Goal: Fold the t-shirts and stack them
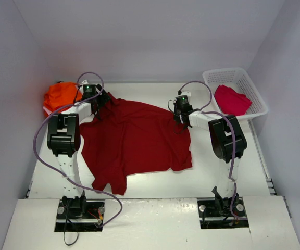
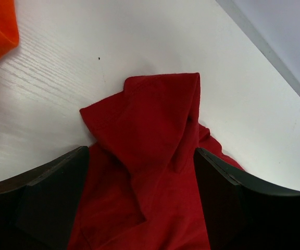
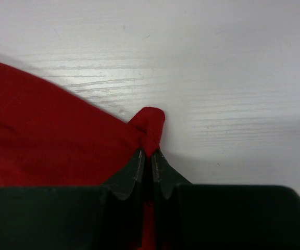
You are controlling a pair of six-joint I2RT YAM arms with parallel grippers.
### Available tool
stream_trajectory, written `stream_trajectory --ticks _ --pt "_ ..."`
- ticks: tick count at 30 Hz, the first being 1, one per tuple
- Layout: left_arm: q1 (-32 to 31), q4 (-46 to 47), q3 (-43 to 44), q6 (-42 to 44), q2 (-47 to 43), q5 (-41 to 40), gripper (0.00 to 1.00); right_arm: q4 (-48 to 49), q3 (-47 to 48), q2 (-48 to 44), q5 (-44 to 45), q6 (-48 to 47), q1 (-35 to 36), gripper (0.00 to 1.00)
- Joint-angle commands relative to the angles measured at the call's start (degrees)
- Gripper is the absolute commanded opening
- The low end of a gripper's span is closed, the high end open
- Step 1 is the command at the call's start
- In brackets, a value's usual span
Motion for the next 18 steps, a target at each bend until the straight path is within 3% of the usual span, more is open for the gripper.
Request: stream_trajectory --ticks 1,15,18 --pt "0.5 4.1 1.0 -1.2 -1.5 0.5 0.76 0.1 -0.7 -2.1 1.9 -0.6 0.3 0.0" --pt "0.5 5.6 3.6 -1.2 2.6 -2.0 0.76 0.3 -0.9 -1.2 2.6 -1.3 0.2 0.0" --pt "0.4 6.3 4.5 -0.6 3.0 -2.3 0.67 0.3 -0.9 -0.7 2.7 -1.3 0.2 0.0"
